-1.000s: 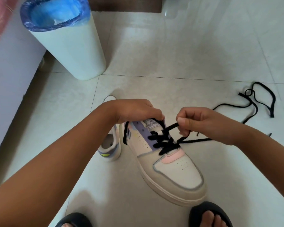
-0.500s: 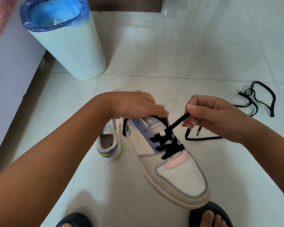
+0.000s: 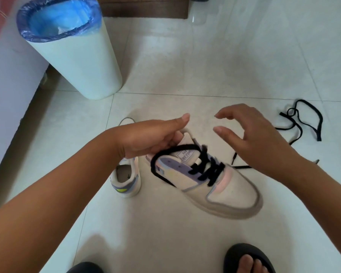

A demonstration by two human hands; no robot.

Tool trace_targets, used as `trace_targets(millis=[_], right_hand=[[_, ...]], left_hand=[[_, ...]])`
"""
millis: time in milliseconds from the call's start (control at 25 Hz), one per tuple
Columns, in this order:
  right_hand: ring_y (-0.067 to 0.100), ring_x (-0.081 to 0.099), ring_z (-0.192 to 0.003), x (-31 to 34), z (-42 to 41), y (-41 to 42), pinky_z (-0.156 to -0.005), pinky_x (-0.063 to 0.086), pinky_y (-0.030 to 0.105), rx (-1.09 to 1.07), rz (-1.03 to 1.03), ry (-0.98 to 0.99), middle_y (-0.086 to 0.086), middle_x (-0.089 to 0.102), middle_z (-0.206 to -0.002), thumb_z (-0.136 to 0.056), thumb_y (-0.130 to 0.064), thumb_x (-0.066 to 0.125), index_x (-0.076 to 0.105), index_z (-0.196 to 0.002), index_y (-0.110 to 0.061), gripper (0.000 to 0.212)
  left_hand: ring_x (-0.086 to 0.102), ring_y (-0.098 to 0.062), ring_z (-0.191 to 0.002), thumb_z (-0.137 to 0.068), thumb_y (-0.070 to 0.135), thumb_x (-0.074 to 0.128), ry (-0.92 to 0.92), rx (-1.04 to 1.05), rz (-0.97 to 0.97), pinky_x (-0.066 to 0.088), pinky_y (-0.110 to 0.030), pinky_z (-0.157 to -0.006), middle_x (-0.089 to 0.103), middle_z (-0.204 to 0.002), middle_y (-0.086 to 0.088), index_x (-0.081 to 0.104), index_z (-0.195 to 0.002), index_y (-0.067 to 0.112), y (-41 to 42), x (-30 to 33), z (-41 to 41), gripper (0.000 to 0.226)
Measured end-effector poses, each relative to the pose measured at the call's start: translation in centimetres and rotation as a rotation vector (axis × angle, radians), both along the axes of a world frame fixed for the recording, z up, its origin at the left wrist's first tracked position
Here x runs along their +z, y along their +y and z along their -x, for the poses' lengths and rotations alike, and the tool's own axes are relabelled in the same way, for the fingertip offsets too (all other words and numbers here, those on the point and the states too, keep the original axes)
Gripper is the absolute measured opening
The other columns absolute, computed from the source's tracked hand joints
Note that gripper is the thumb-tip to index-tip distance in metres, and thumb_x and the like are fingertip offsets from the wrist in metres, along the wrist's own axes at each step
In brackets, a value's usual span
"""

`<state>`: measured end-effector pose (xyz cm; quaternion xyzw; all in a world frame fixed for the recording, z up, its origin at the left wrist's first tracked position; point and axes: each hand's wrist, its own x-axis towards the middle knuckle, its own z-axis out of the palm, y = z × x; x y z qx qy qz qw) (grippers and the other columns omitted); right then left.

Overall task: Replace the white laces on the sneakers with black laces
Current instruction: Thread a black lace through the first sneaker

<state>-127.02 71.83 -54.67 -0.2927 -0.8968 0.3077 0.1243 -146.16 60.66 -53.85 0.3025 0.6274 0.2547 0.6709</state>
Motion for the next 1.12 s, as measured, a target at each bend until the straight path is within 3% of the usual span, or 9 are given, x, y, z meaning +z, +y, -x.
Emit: trace_targets(millis=[120, 240, 360, 560, 680, 800, 960, 1040, 1120], right_hand=[[0.001, 0.047, -0.088, 0.8, 0.4, -1.1, -0.079, 0.033, 0.007, 0.077, 0.007, 0.072, -0.014, 0.057, -0.094, -0.089, -0.032, 0.057, 0.064, -0.100, -0.023, 0.016], [0.007, 0.049, -0.082, -0.6, 0.8, -1.6, -0.075, 0.037, 0.019, 0.280, -0.087, -0.050, -0.011, 0.059, -0.092, -0.082, -0.031, 0.057, 0.067, -0.101, -0.018, 0.025], [0.011, 0.046, -0.075, -1.5, 1.1, -1.4, -0.066, 0.034, 0.018, 0.267, -0.132, -0.013, -0.011, 0.052, -0.084, -0.080, -0.028, 0.060, 0.064, -0.094, -0.015, 0.019], [0.017, 0.046, -0.077, -2.0, 1.8, -1.0, -0.071, 0.036, 0.024, 0.335, -0.139, 0.028, -0.004, 0.052, -0.086, -0.082, -0.036, 0.053, 0.059, -0.084, -0.014, 0.023], [0.019, 0.047, -0.080, -2.2, 1.8, -0.7, -0.074, 0.042, 0.032, 0.425, -0.149, 0.041, -0.001, 0.055, -0.091, -0.083, -0.034, 0.049, 0.055, -0.085, -0.016, 0.018], [0.015, 0.041, -0.094, -2.2, 1.7, -0.8, -0.083, 0.039, 0.029, 0.478, -0.072, -0.005, -0.007, 0.048, -0.101, -0.082, -0.040, 0.049, 0.048, -0.093, -0.028, 0.016], [0.009, 0.030, -0.102, -2.3, 1.5, -1.3, -0.086, 0.030, 0.028, 0.532, -0.113, -0.102, -0.005, 0.044, -0.106, -0.080, -0.041, 0.047, 0.045, -0.082, -0.028, 0.013], [0.008, 0.032, -0.103, -1.2, 1.6, -1.5, -0.088, 0.031, 0.026, 0.514, 0.105, -0.168, -0.008, 0.047, -0.100, -0.080, -0.038, 0.048, 0.048, -0.076, -0.025, 0.014], [0.007, 0.041, -0.095, 0.2, 1.4, -1.7, -0.084, 0.037, 0.027, 0.530, 0.332, -0.255, -0.002, 0.053, -0.088, -0.082, -0.029, 0.054, 0.055, -0.075, -0.016, 0.015]], left_hand=[[0.057, -0.016, -0.078, -0.085, 0.064, 0.028, -0.220, 0.148, -0.011, 0.047, -0.021, -0.069, 0.062, -0.085, -0.006, 0.059, -0.087, 0.008, -0.2, -1.3, -0.9, 0.064], [0.067, -0.015, -0.074, -0.089, 0.065, 0.014, -0.354, 0.199, 0.007, 0.053, -0.020, -0.066, 0.070, -0.085, -0.008, 0.070, -0.085, 0.008, -0.3, -1.6, -1.2, 0.080], [0.066, -0.011, -0.072, -0.087, 0.067, 0.006, -0.301, 0.123, -0.007, 0.052, -0.017, -0.065, 0.069, -0.082, -0.004, 0.064, -0.092, 0.004, -0.3, -1.4, -1.4, 0.086], [0.059, -0.007, -0.061, -0.086, 0.066, 0.002, -0.209, 0.062, -0.028, 0.048, -0.014, -0.058, 0.062, -0.068, 0.002, 0.055, -0.090, 0.001, -0.4, -1.5, -1.3, 0.084], [0.058, -0.005, -0.057, -0.088, 0.065, 0.000, -0.168, 0.035, -0.015, 0.046, -0.013, -0.055, 0.061, -0.060, 0.006, 0.060, -0.069, 0.009, -0.4, -1.6, -1.1, 0.084], [0.058, -0.005, -0.053, -0.088, 0.064, -0.002, -0.167, 0.011, 0.001, 0.044, -0.011, -0.051, 0.063, -0.058, 0.005, 0.068, -0.056, 0.015, -0.6, -1.6, -0.9, 0.091], [0.046, -0.020, -0.067, -0.084, 0.072, 0.002, -0.156, -0.014, 0.055, 0.038, -0.021, -0.067, 0.052, -0.069, -0.011, 0.060, -0.085, -0.002, -0.5, -2.9, -0.8, 0.095], [0.046, -0.029, -0.086, -0.081, 0.076, 0.004, -0.183, -0.017, 0.098, 0.037, -0.031, -0.081, 0.054, -0.094, -0.022, 0.057, -0.108, -0.009, -0.4, -3.7, -0.6, 0.104], [0.055, -0.030, -0.095, -0.082, 0.075, 0.005, -0.204, 0.014, 0.152, 0.042, -0.031, -0.086, 0.060, -0.109, -0.025, 0.054, -0.117, -0.013, -0.3, -4.6, -0.3, 0.107]])
